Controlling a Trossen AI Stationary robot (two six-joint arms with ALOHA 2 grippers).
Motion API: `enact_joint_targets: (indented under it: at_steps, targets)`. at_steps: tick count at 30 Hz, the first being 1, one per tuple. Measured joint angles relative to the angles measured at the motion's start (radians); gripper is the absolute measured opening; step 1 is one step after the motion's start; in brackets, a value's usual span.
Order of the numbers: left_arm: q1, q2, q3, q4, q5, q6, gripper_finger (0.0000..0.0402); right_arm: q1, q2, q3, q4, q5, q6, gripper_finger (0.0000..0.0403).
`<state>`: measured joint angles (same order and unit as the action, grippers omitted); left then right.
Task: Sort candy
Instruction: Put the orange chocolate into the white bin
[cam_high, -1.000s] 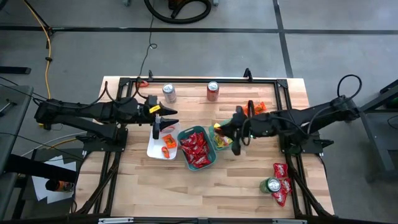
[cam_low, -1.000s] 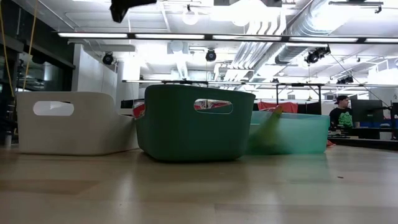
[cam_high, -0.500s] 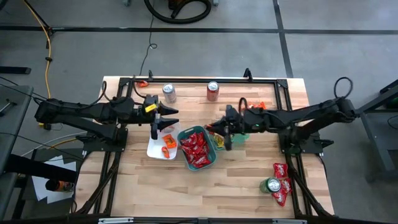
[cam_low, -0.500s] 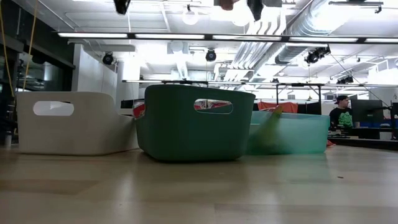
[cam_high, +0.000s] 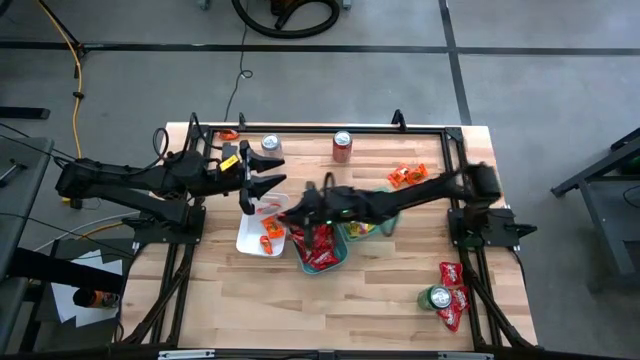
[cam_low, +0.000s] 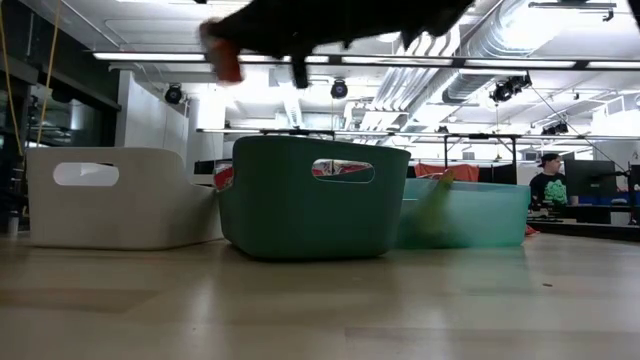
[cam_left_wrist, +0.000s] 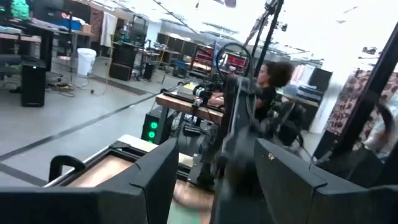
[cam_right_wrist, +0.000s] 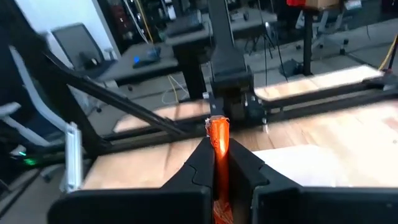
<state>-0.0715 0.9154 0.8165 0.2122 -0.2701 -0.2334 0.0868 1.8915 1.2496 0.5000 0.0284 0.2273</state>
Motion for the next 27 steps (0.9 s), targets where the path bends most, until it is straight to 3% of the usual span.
enact_joint_targets:
  at_steps: [11, 17, 22, 27]
  targets:
    - [0.0, 0.0, 0.0, 0.03, -0.011, -0.026, 0.0195, -0.002, 0.299, 0.293, -0.02, -0.006, 0.099, 0.002]
    - [0.0, 0.0, 0.0, 0.028, -0.011, -0.026, 0.0195, -0.001, 0.352, 0.406, -0.237, -0.004, 0.128, 0.0114]
    - [0.0, 0.0, 0.0, 0.026, -0.011, -0.009, 0.0195, -0.007, 0.339, 0.462, -0.4, -0.012, 0.018, 0.0202]
    - [0.0, -0.012, 0.0, 0.019, -0.011, 0.003, 0.0195, -0.038, 0.297, 0.529, -0.688, -0.133, -0.07, 0.0234]
